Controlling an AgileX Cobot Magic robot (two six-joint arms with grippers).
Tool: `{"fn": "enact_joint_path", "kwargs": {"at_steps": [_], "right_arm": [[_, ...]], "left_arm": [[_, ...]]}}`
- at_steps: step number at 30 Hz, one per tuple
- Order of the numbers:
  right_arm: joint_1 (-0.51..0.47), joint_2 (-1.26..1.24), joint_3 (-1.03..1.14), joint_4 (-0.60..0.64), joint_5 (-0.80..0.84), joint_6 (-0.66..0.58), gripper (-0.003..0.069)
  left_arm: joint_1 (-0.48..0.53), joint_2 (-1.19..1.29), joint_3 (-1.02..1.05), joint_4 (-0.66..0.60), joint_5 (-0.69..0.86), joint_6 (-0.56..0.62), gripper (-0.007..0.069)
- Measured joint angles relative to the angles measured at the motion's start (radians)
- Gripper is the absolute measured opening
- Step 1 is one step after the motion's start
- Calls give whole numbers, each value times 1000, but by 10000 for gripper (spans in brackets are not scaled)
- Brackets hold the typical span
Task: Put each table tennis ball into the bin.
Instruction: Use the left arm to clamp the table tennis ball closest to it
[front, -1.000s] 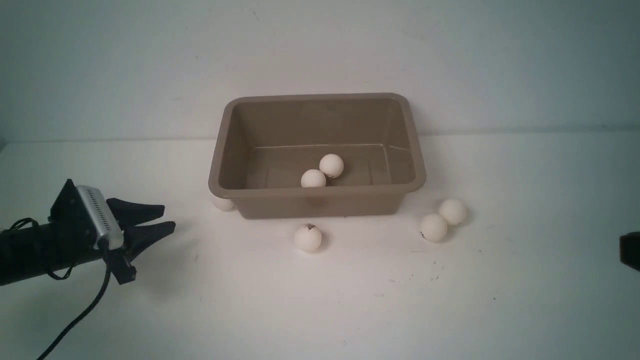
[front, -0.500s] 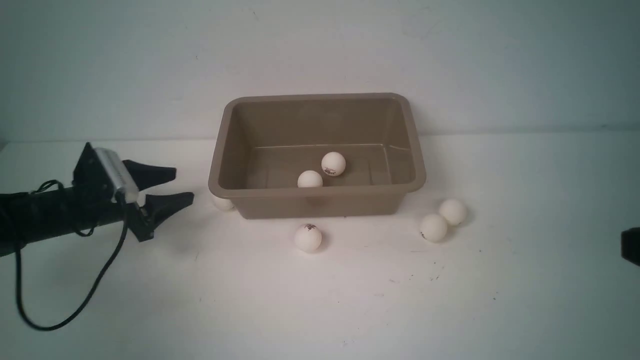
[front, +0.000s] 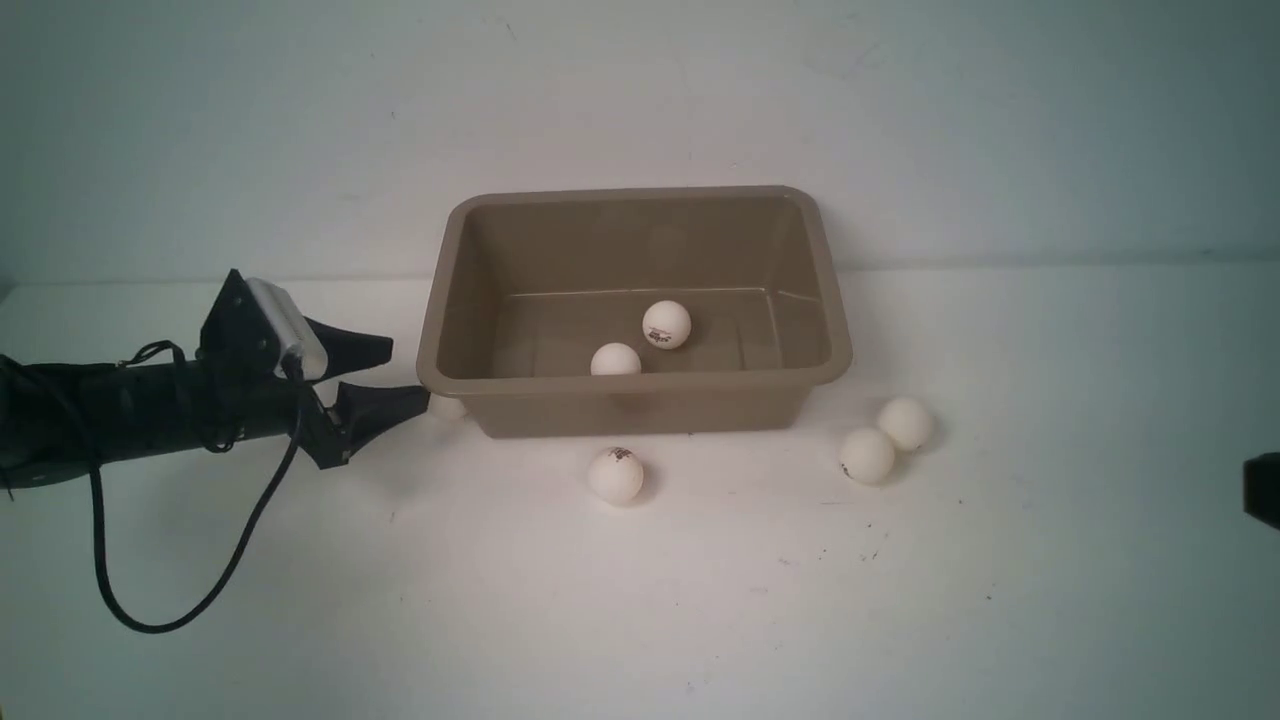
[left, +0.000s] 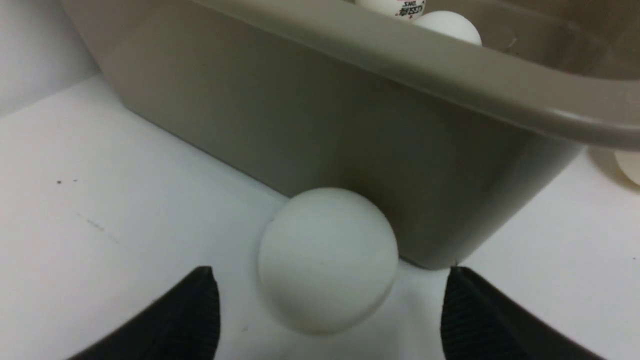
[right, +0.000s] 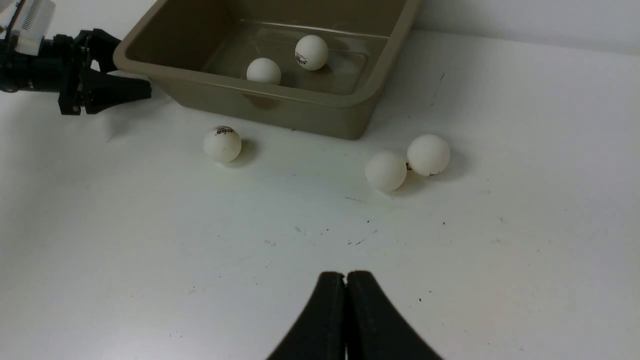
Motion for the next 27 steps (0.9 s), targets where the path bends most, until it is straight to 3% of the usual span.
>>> {"fn": "enact_joint_path", "kwargs": {"at_steps": [22,27], "right_arm": [[0,0,0,0,0,0,-10],[0,0,0,1,0,0,-10]], "left_arm": [[-62,8,-4,-40,-89,54,533],[-66,8,-4,-46,-97,92,428]]}}
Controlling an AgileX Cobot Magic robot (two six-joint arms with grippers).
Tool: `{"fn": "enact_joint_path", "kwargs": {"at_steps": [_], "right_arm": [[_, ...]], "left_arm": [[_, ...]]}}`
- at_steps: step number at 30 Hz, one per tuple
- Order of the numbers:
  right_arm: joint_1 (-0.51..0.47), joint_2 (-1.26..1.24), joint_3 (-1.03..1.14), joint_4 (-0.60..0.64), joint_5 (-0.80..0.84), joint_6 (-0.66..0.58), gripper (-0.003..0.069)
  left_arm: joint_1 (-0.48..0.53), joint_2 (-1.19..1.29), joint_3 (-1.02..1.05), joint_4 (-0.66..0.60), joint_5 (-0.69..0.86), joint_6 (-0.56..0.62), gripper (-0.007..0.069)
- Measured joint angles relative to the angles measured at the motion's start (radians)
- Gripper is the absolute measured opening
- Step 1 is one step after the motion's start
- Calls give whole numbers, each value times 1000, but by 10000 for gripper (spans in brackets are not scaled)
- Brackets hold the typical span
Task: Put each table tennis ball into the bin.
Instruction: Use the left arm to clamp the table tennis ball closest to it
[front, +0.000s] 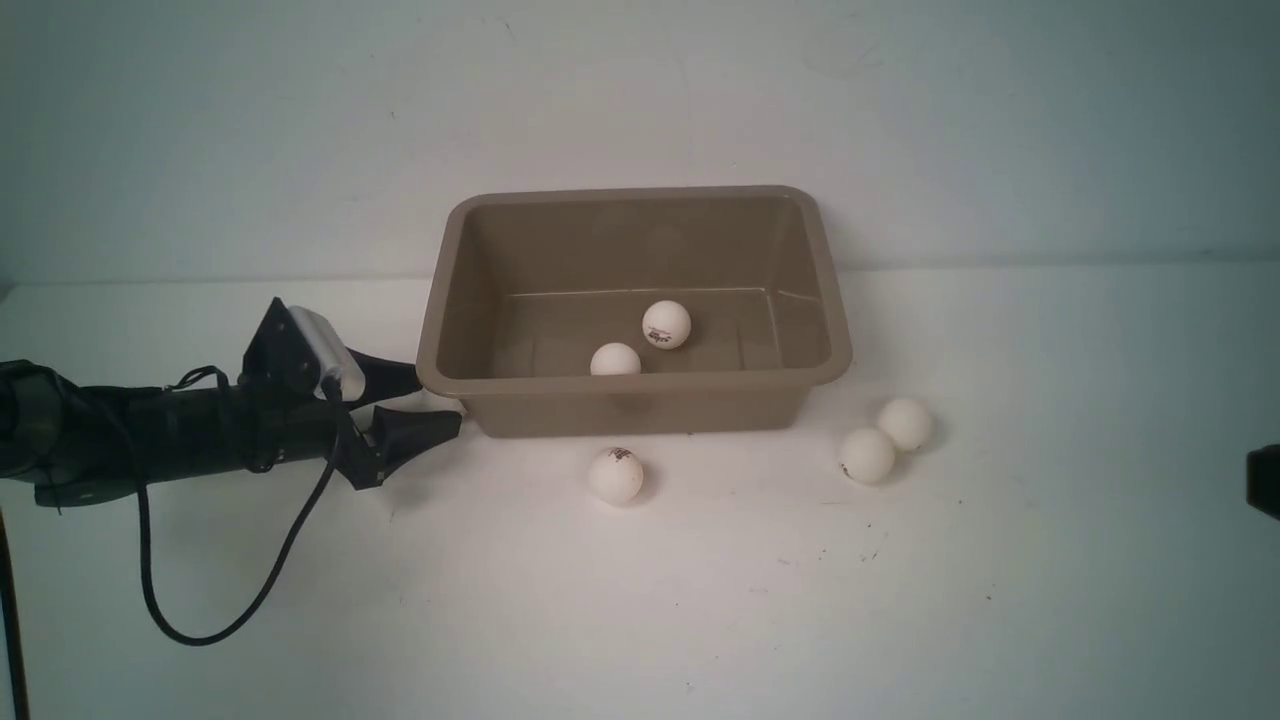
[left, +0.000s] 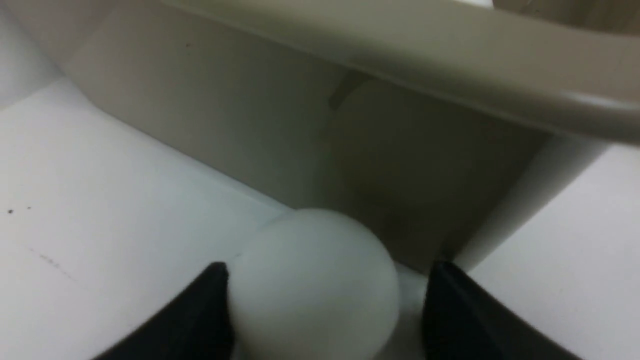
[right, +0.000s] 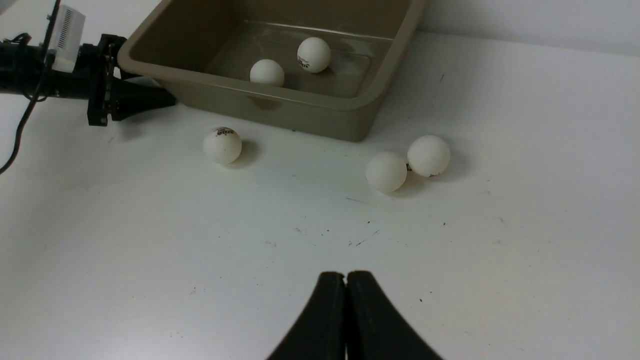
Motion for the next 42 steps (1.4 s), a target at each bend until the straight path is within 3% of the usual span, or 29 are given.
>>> {"fn": "enact_joint_path", "kwargs": {"at_steps": [2,15,21,26,30,36,42], "right_arm": [[0,0,0,1,0,0,-10],[0,0,0,2,0,5,-10],[0,0,0,2,-1,6,-10],[0,0,0,3,-24,3,-10],[0,0,0,3,-31,3,-10],[0,0,0,3,-31,3,-10],[0,0,0,3,-31,3,-10]], "left_arm": [[-2,0,0,-2,0,8,351],[24,0,-1,-3,-2,-8,353],[176,-40,0,35,-2,-174,353],[273,-152,1,157,134,-301,353],[208,-252,1,171,131,-341,353],[-8,-321,1,110,-6,-361,353],[-215,-322,1,67,-287,-376,353]]}}
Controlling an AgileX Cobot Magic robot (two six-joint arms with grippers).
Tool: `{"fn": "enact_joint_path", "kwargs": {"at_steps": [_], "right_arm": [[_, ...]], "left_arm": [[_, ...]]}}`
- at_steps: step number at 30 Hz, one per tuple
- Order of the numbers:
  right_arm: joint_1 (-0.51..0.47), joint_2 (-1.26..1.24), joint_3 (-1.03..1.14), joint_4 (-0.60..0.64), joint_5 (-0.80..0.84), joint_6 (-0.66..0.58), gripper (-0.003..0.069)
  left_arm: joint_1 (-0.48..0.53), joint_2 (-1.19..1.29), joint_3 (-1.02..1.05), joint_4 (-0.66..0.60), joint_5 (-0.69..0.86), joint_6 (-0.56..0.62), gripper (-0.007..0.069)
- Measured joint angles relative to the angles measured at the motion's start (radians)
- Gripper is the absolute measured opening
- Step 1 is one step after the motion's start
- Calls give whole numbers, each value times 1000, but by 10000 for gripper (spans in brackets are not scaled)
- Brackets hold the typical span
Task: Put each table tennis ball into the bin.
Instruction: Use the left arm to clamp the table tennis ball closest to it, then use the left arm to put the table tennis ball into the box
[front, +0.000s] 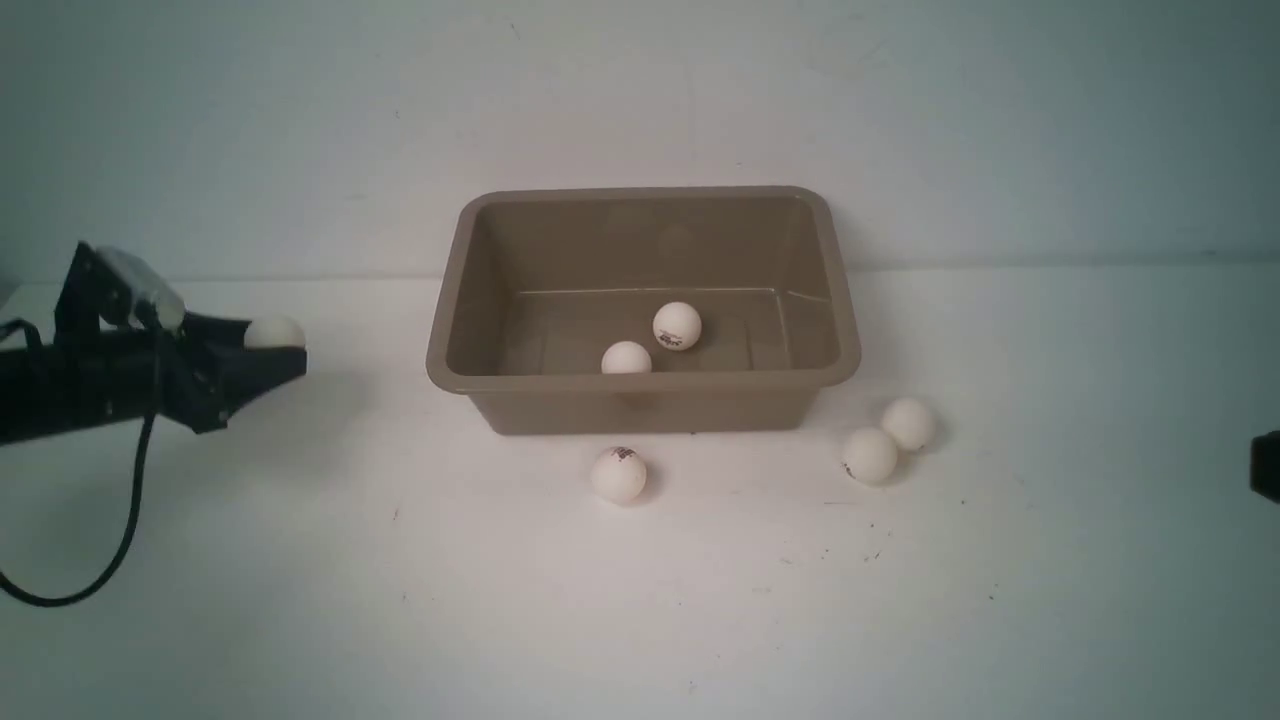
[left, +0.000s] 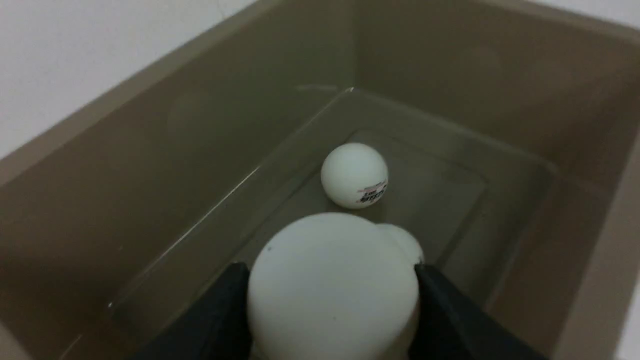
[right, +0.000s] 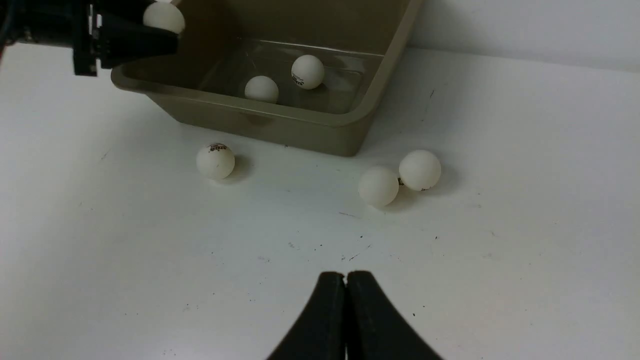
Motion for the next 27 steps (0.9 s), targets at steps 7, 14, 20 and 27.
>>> {"fn": "enact_joint_path", "kwargs": {"at_steps": [7,14,20,27], "right_arm": [[0,0,0,0,2,0,-10],[0,0,0,0,9,0,-10],[0,0,0,0,9,0,-10],[0,0,0,3,9,0,-10]], "left_arm": [[-133,3,-58,-19,-214,-19,353],[-139,3,-68,-37,-294,-54,353],[-139,3,-68,8,-265,-116,383],[-139,3,-68,13,-281,-178,559]]}}
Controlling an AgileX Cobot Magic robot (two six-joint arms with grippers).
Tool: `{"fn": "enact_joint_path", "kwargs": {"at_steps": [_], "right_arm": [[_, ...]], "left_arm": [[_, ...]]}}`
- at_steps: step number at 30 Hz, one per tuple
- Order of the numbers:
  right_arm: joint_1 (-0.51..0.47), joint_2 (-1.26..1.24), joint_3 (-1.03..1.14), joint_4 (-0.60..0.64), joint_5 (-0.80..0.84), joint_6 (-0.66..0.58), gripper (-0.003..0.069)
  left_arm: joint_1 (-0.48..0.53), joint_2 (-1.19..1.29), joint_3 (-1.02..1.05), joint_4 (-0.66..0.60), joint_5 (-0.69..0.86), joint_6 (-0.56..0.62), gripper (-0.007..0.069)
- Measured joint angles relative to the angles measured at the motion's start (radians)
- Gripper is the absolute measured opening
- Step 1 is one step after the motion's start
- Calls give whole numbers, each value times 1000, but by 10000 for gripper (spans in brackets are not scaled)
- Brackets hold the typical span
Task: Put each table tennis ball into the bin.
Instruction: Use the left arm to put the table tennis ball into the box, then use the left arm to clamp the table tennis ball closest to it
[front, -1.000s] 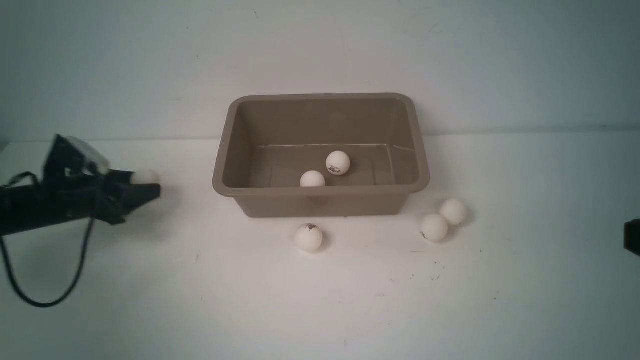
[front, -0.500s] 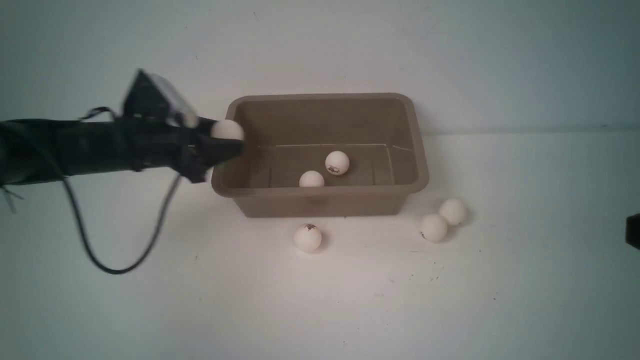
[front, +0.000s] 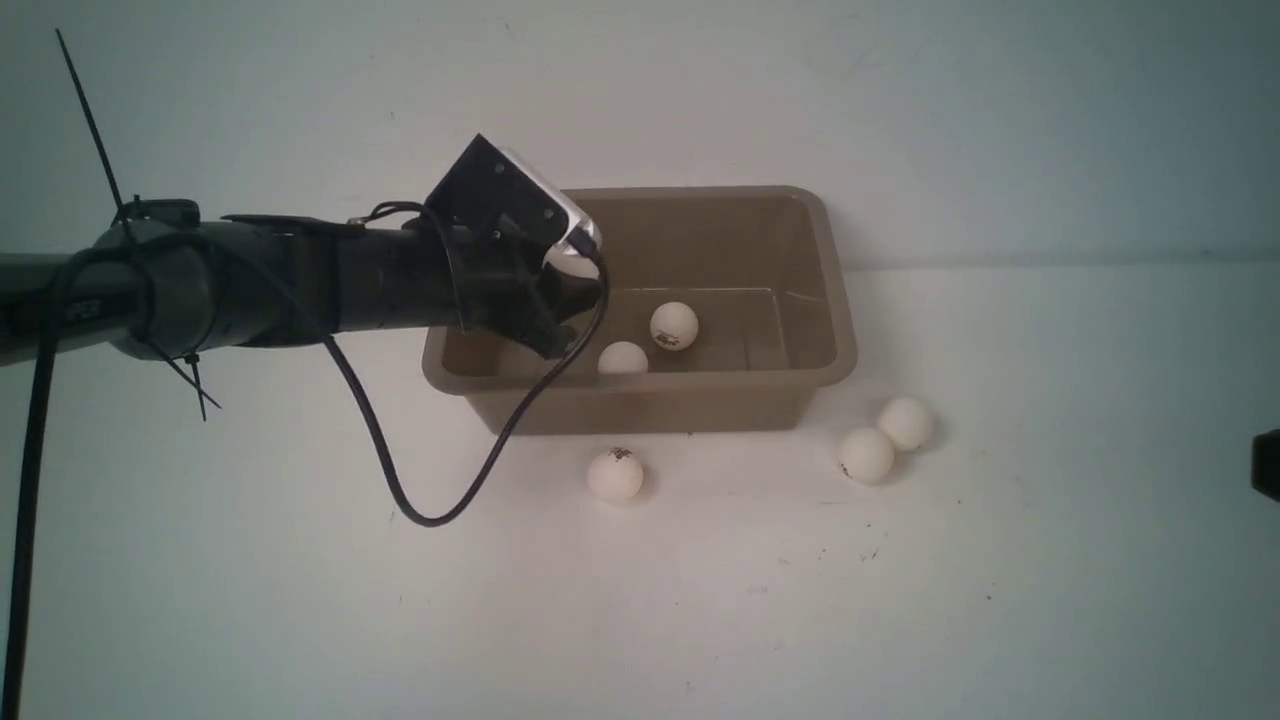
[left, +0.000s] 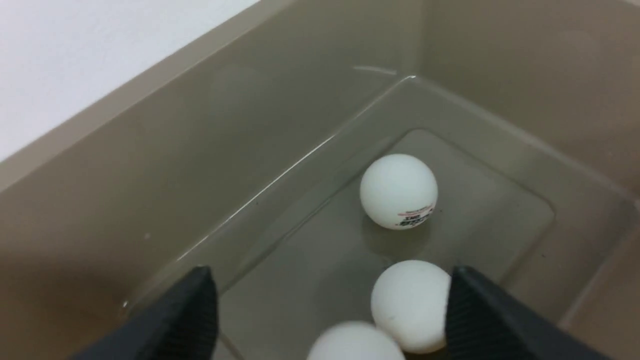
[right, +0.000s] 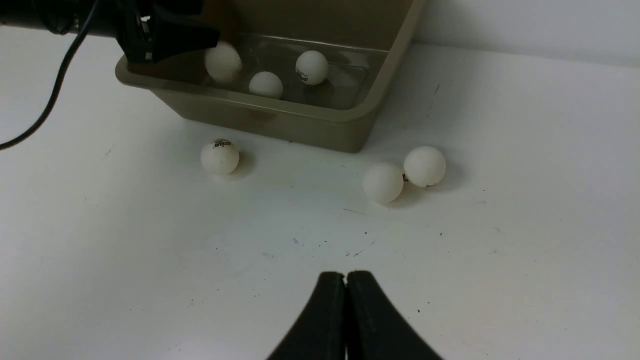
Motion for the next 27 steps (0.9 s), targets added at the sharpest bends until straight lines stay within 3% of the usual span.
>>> {"fn": "enact_joint_path", "kwargs": {"at_steps": [7,13,18,23,27], "right_arm": [[0,0,0,2,0,0,-10],[0,0,0,1,0,0,-10],[0,0,0,1,-1,0,-10],[0,0,0,1,-6,-1,-10],[0,0,0,1,-9,-3,-10]], "left_arm": [[0,-21,0,22,-22,-25,582],[0,-156,17,117,-16,-221,496],[0,-320,70,288,37,-448,353],[-1,-566,227,618,214,-750,48],[-1,-657,334,692,245,-846,8]]}}
